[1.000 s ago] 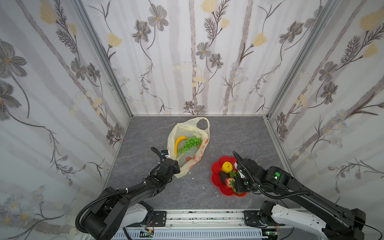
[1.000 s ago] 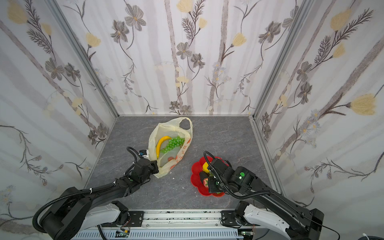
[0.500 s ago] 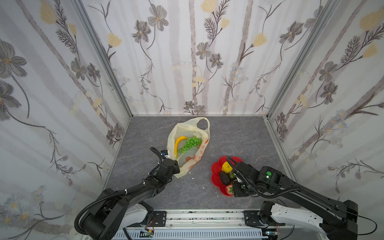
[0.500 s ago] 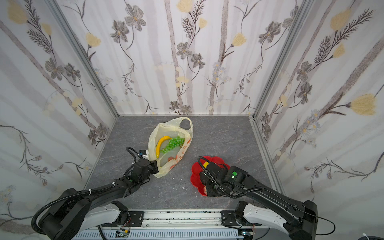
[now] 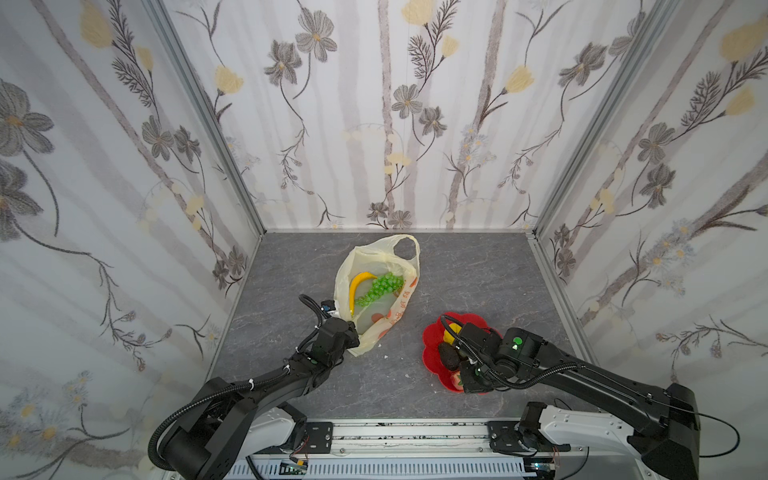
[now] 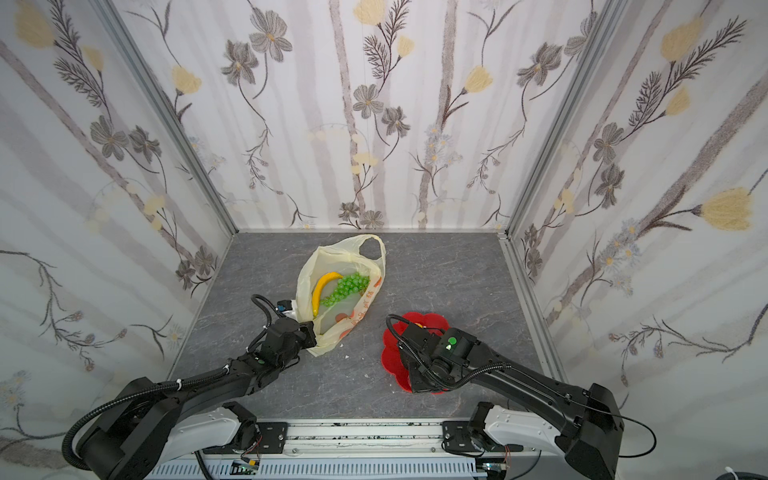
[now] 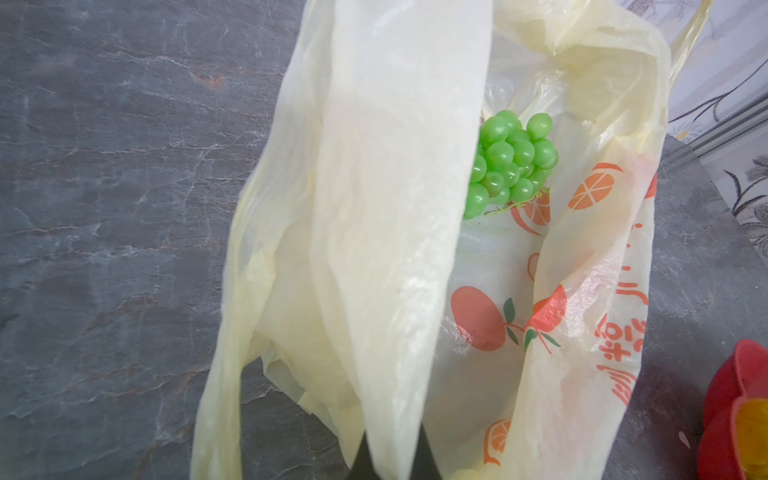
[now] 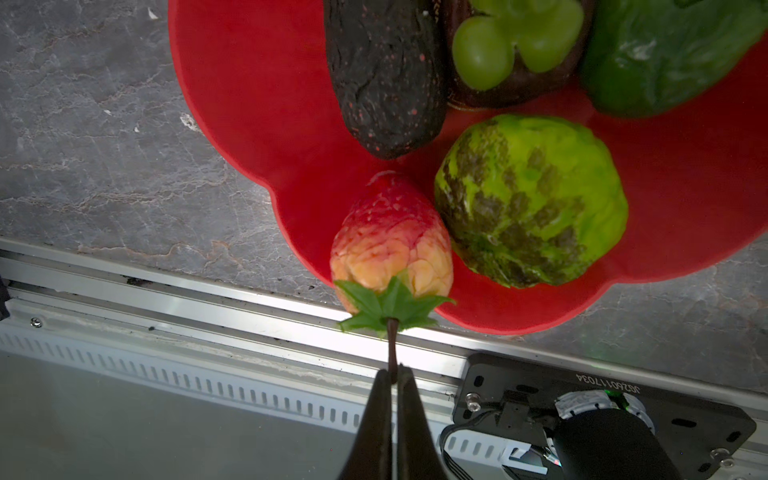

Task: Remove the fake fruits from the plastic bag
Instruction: 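Lower the red strawberry onto the red plate and open the right gripper, then move the right gripper back into the bag toward the yellow banana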

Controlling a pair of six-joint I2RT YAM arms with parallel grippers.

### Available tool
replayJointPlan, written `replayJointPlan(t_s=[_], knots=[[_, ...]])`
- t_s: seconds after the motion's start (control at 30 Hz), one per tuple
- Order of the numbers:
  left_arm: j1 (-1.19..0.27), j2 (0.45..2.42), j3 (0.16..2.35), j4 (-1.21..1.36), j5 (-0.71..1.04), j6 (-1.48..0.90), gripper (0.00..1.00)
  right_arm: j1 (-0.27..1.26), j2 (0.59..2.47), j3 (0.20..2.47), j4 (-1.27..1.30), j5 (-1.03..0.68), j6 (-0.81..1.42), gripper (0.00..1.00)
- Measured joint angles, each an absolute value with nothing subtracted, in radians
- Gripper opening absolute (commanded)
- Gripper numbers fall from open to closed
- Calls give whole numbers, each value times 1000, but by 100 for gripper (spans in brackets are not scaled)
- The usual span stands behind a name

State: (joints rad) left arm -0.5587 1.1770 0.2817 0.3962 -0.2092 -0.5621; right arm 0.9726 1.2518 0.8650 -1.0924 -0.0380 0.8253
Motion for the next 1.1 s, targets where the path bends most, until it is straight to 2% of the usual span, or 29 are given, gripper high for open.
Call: replayJointPlan(t_s=[0.17,0.37,0.53,0.77,0.9,1.1], knots=[[-553,1177,280,397,-208,-566,0,972,1287,866,-1059,-29,825,3],[-548,1171,276,397,-206,-573,0,969,1313,870,-1024,-27,825,14],[-545,1168,274,397,-205,-575,0,969,1322,872,-1013,-27,817,28],[-542,1169,274,397,-201,-577,0,969,1319,908,-1021,-7,817,36],[-541,1170,274,397,-200,-577,0,969,1318,981,-1054,54,816,46],[-540,1168,274,397,-198,-580,0,962,1284,1115,-937,247,809,50]])
